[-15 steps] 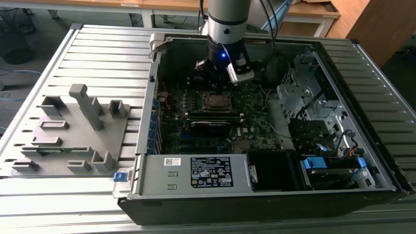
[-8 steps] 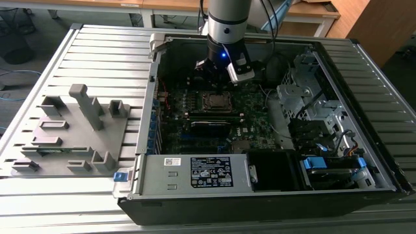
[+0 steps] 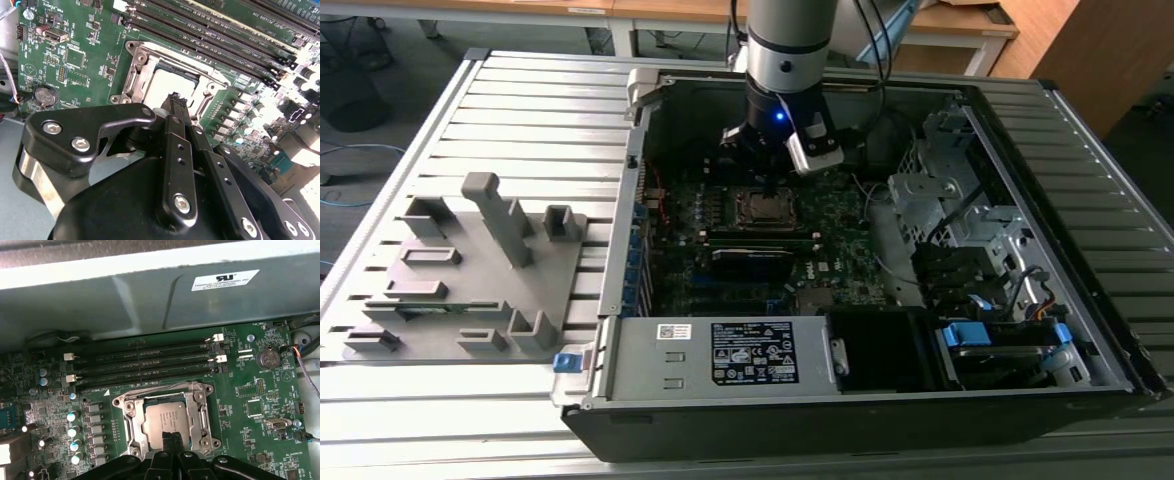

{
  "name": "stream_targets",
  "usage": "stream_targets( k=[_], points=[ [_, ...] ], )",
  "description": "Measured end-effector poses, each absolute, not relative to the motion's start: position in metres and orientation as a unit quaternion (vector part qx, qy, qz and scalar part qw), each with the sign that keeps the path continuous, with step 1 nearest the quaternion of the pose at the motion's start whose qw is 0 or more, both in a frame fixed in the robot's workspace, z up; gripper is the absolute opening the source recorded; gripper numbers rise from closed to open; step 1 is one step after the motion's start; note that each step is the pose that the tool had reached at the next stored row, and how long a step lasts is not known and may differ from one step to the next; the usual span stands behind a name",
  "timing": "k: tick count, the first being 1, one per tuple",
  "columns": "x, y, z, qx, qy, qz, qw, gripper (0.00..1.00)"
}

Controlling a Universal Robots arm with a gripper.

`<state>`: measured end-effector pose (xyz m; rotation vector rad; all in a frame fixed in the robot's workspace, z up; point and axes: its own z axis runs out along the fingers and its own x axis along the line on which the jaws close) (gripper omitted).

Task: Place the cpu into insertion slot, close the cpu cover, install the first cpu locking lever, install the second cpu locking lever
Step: 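Install the second cpu locking lever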

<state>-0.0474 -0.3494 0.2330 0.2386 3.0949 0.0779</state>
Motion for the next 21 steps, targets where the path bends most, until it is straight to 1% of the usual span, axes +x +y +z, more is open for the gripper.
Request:
stream_targets(
  k=[21],
  points=[
    [-0.0474,-0.3536,0.2371,0.077,0.997,0.027,0.018,0.11]
  ],
)
